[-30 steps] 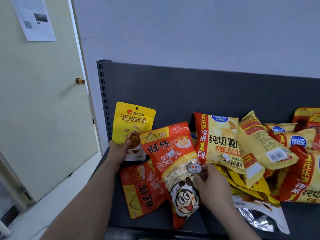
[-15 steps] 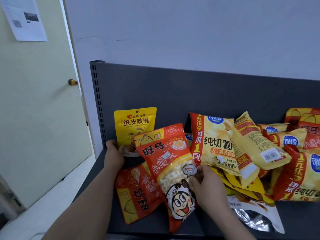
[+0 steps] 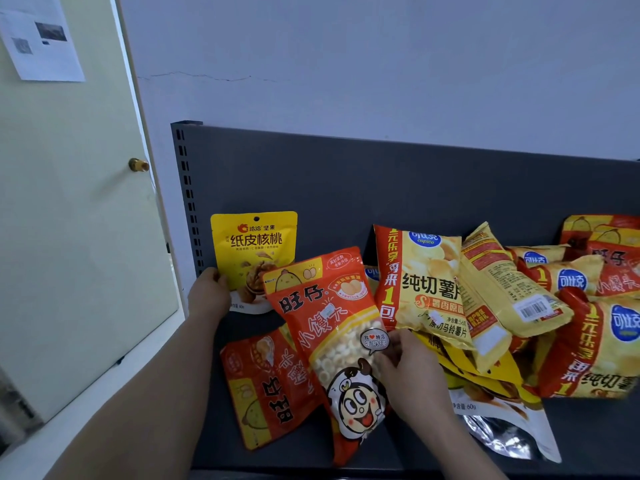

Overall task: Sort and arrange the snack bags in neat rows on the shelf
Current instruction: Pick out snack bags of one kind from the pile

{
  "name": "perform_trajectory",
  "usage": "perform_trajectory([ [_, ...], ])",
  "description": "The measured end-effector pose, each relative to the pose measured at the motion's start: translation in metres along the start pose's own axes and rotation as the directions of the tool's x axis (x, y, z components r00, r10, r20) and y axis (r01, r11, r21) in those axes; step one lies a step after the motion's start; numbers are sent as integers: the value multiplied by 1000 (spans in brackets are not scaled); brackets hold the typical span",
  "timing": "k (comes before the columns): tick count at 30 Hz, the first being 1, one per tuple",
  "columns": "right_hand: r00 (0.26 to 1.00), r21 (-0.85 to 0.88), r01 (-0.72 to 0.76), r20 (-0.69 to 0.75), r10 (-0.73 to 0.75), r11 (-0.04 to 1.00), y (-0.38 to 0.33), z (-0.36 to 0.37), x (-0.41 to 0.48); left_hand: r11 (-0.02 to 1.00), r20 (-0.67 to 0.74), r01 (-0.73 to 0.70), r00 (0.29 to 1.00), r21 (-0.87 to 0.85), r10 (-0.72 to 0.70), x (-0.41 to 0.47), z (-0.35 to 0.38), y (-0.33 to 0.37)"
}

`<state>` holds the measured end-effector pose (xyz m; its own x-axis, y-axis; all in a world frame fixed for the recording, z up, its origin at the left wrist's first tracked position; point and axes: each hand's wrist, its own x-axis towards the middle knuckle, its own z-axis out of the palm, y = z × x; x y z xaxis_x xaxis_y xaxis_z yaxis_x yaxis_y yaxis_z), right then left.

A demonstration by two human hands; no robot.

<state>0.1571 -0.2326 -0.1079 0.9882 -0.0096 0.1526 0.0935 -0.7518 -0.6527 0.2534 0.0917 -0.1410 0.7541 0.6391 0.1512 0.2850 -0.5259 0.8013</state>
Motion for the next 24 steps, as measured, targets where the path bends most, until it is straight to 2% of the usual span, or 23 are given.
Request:
perform_trajectory([
  [5, 1000, 4, 0, 4, 0, 1000, 1, 1, 0, 993, 32, 53, 998, -105, -50, 3, 1, 13],
  [8, 1000, 13, 5, 2, -5, 1000, 2, 1, 1, 978, -17, 106, 994, -182, -111, -7, -7, 22],
  [12, 1000, 29, 0, 11, 0, 1000, 2, 1, 1, 949, -85, 96, 988, -300, -127, -61, -20, 40],
  [14, 1000, 40, -4, 16, 3, 999, 2, 0, 1, 940, -17, 82, 996, -332, -93, -104, -24, 48],
  [17, 1000, 36, -7, 23, 6, 999, 1, -2, 1, 922, 169, 84, 985, -378, -20, -161, -23, 53],
  [21, 1000, 17, 23, 16, -23, 1000, -1, -4, -4, 902, 431, 128, 900, -412, 69, -210, -13, 54],
  [24, 996, 68, 92, 7, -92, 993, -2, -12, -13, 917, 377, -15, 909, -400, 180, -229, -13, 60],
])
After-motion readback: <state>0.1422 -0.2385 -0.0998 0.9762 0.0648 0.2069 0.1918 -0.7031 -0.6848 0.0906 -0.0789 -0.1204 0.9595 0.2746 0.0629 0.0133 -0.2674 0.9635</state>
